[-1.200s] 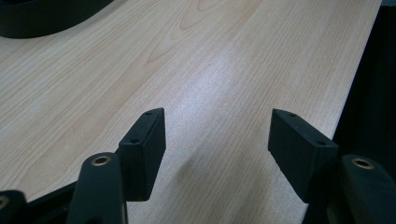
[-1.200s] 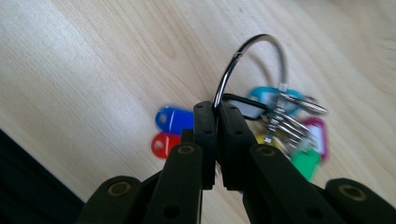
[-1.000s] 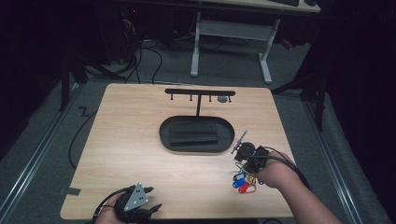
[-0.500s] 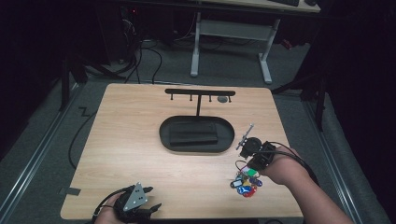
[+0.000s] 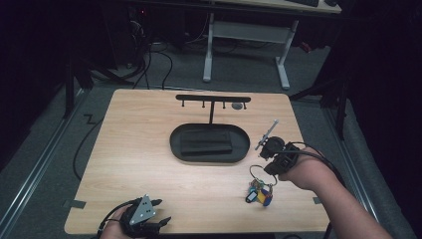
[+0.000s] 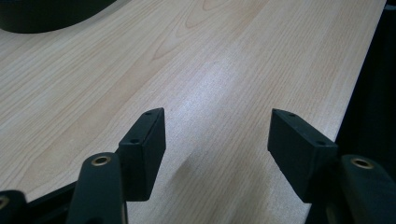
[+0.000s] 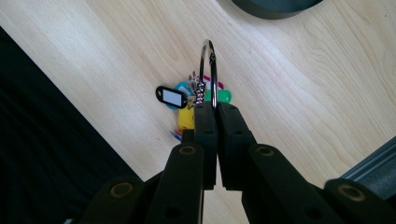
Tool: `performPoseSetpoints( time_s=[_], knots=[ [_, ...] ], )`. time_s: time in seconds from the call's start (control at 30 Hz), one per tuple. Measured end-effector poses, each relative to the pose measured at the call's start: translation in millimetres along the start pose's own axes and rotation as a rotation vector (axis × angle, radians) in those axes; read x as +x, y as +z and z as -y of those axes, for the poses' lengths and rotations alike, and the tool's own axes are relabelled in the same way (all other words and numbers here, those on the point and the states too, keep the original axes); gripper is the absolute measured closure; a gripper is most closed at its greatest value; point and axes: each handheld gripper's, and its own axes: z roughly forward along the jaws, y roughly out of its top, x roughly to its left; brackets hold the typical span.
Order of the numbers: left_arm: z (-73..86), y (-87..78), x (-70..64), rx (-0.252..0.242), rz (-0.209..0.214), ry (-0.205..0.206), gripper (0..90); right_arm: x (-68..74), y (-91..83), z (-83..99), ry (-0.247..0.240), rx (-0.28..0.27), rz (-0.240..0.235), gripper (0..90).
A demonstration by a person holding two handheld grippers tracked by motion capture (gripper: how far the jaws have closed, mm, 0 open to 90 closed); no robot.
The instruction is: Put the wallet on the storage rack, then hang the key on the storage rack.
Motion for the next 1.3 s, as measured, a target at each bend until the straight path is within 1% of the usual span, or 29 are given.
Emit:
performPoseSetpoints(
  time_s=[0.1,0.23,0.3,0.4,0.5,0.63,0.7,0.9,1.03,1.27,1.3],
  knots=[
    [-0.7,0.2,0.1,-0.006,-0.002,-0.001,37.5,-2.0,-7.2,-0.2,0.013,-0.016,-0.012,87.9],
    [-1.8,1.3,0.1,0.000,0.002,0.006,37.4,-3.5,-14.0,-1.6,0.014,-0.016,-0.024,87.9],
    [-1.6,1.4,0.3,0.003,0.003,0.008,37.4,-4.1,-18.4,-3.0,0.015,-0.019,-0.021,87.9],
    [-1.2,1.2,1.1,-0.007,-0.001,0.000,37.4,-5.3,-24.5,-5.2,0.022,-0.021,-0.022,87.9],
    [-1.0,1.0,1.6,-0.005,-0.001,0.000,37.4,-6.8,-29.9,-7.2,0.023,-0.037,-0.018,87.9],
    [-1.3,0.6,1.8,-0.007,-0.001,-0.004,37.4,-8.6,-37.3,-10.1,0.027,-0.044,-0.022,87.9],
    [-1.2,1.0,1.9,-0.003,0.000,-0.003,37.4,-9.8,-39.9,-11.2,0.031,-0.041,-0.012,87.9],
    [-1.6,1.0,1.6,-0.004,-0.001,0.000,37.4,-15.3,-40.8,-13.2,0.037,-0.038,-0.008,87.9],
    [-1.4,1.9,1.3,-0.008,0.002,-0.001,37.3,-21.5,-40.0,-15.8,0.045,-0.043,-0.009,87.9],
    [-1.2,0.8,1.3,-0.009,0.009,-0.003,37.3,-33.0,-37.8,-26.8,0.072,-0.047,-0.012,87.9],
    [-1.3,0.5,1.1,-0.010,0.009,-0.002,37.4,-34.8,-36.9,-28.8,0.068,-0.047,-0.017,87.9]
  ],
)
